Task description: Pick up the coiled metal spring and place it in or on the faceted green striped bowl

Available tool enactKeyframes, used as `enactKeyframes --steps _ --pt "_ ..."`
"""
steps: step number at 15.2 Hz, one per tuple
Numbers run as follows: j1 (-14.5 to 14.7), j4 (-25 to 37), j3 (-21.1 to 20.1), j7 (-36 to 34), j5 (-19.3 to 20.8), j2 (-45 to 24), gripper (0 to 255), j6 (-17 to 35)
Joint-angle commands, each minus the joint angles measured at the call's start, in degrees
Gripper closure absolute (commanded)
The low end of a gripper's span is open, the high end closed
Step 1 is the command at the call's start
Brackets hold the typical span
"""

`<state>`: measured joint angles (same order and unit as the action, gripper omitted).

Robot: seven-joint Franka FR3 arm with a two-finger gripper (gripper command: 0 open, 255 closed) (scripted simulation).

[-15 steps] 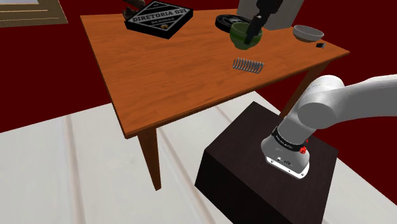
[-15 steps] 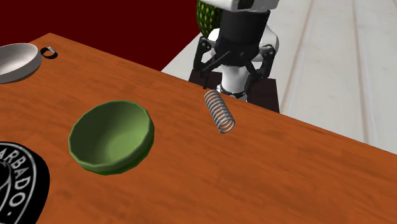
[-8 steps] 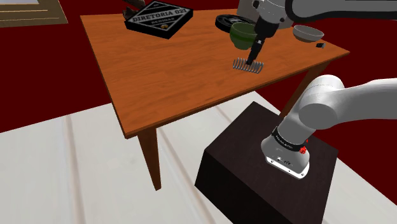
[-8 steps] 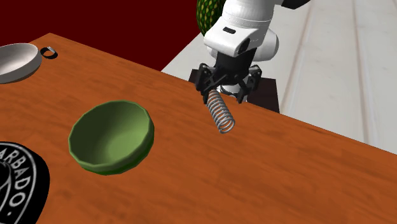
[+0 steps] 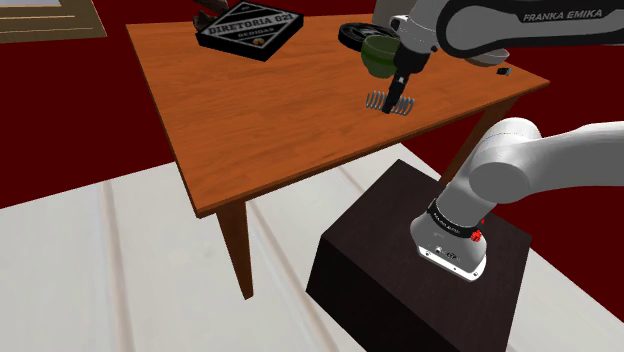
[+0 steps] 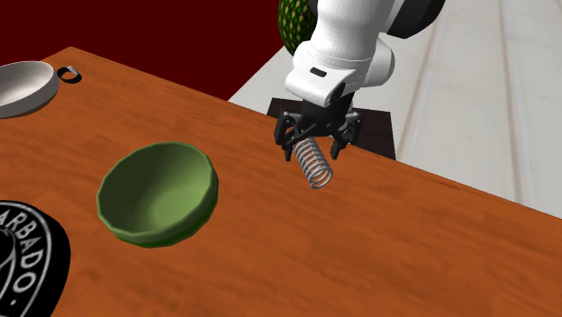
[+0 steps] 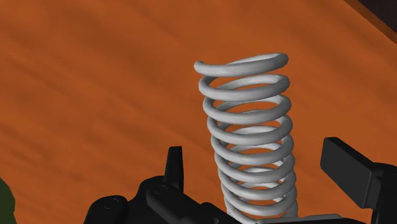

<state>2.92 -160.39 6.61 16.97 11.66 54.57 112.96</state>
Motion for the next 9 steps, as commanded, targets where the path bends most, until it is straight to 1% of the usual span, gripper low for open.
enactKeyframes --steps 1,5,6,9 --pt "-0.01 -0.16 0.02 -0.02 0.03 -0.01 0 0.19" --pt "-0.01 -0.16 0.02 -0.02 0.02 -0.01 0 0.18" --pt "-0.01 -0.16 0.02 -0.02 0.02 -0.01 255 0.18" --pt "-0.01 -0.15 0.02 -0.02 0.02 -0.01 255 0.18"
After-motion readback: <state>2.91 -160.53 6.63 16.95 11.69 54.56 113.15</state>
